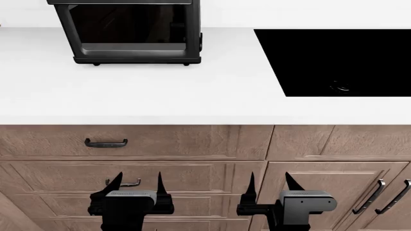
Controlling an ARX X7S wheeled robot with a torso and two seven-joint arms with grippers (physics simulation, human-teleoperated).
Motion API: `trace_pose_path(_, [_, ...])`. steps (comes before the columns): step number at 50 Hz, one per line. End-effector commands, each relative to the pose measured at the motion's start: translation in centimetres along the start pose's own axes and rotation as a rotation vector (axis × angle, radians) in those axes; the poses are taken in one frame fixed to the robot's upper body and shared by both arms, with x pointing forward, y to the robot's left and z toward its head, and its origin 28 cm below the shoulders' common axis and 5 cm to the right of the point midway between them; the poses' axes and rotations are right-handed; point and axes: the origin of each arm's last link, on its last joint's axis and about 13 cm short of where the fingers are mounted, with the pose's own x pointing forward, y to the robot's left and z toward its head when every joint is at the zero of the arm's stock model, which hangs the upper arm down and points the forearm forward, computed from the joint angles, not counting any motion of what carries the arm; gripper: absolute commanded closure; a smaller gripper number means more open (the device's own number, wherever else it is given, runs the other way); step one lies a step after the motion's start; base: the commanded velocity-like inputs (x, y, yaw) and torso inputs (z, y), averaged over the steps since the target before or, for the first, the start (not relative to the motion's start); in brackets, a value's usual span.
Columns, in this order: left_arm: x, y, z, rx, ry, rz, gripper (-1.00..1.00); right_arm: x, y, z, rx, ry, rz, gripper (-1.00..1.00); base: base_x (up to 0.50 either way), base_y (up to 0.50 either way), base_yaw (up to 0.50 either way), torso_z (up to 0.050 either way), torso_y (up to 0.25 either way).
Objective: Open the toaster oven door.
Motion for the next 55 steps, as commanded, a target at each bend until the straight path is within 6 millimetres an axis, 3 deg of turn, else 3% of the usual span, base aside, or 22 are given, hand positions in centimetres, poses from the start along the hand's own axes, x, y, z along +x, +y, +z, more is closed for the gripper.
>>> trace_pose_path(1, [0.0,0.0,0.0,-0.003,-0.001,-0.002,-1.0,0.0,0.0,0.1,-0.001,0.0,0.0,-1.0,0.0,0.0,0.0,0.0,0.0])
trace_pose_path(13, [-0.1,0.0,0.5,-0.02,0.001,-0.017,-1.0,0.2,0.1,0.4,-0.002,-0.001,0.004,-1.0,0.0,0.0,0.0,0.013,0.005])
trace_pose_path(25, [0.4,0.1,3.3,-0.027,-0.02,-0.052,-1.0,1.8,-0.9,2.7,-0.002,-0.042,-0.017,-1.0,0.0,0.0,0.0,0.05,0.007])
trace_pose_path(34, [2.0,0.8,6.8,-0.001,-0.057,-0.079,-1.0,3.2,-1.3,5.0,-0.008,-0.068,-0.002,-1.0,0.0,0.0,0.0,0.05,0.0])
trace_pose_path(55, [5.4,3.4,16.3,0.041,-0.124,-0.104,-1.0,8.2,-2.9,12.7,-0.067,-0.166,0.025,-1.0,0.0,0.0,0.0,0.05,0.0])
